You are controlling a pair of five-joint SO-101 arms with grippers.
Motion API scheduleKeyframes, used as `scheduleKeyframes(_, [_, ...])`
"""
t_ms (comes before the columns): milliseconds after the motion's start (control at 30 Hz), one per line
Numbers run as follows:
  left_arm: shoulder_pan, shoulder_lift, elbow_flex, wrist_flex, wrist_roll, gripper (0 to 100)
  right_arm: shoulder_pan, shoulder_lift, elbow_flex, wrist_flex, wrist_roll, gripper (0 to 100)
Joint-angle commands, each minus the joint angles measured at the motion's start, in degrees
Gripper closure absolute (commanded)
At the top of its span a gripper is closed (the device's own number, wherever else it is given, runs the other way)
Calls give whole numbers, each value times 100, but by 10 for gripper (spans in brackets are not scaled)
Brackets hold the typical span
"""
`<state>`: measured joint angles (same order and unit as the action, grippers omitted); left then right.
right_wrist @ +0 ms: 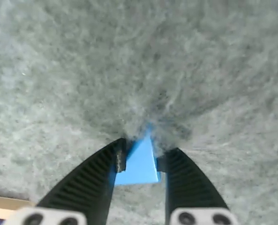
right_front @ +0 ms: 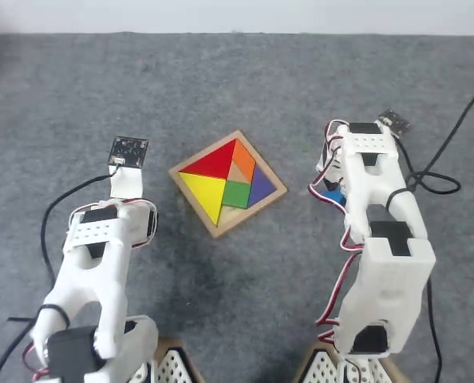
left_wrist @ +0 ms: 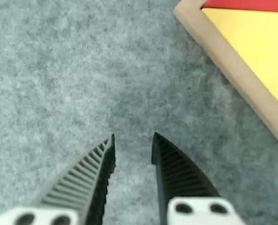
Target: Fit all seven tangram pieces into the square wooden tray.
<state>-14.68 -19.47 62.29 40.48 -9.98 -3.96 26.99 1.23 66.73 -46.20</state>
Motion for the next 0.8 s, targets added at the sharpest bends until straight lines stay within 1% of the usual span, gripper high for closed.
scheduleKeyframes(0, [35, -44, -22, -97, -35, 877, -22, -215, -185, 75, 149, 924])
scheduleKeyframes(133, [35, -44, -22, -97, -35, 877, -110, -875, -158, 268, 756, 995])
scheduleKeyframes(200, [35, -44, -22, -97, -35, 877, -198, -1156, -149, 523, 1081, 978])
scheduleKeyframes(300, [35, -44, -22, -97, -35, 877, -462, -1429, -149, 848, 1081, 938])
scheduleKeyframes(367, [35, -44, -22, -97, -35, 877, -629, -1446, -149, 919, 897, 883])
scheduleKeyframes(467, [35, -44, -22, -97, -35, 877, -778, -1262, -9, 901, 97, 788])
scheduleKeyframes(533, [35, -44, -22, -97, -35, 877, -769, -1077, 79, 866, -440, 742])
scheduleKeyframes(567, [35, -44, -22, -97, -35, 877, -760, -971, 88, 866, -589, 731])
scheduleKeyframes(767, [35, -44, -22, -97, -35, 877, -875, -374, 79, 655, -237, 751])
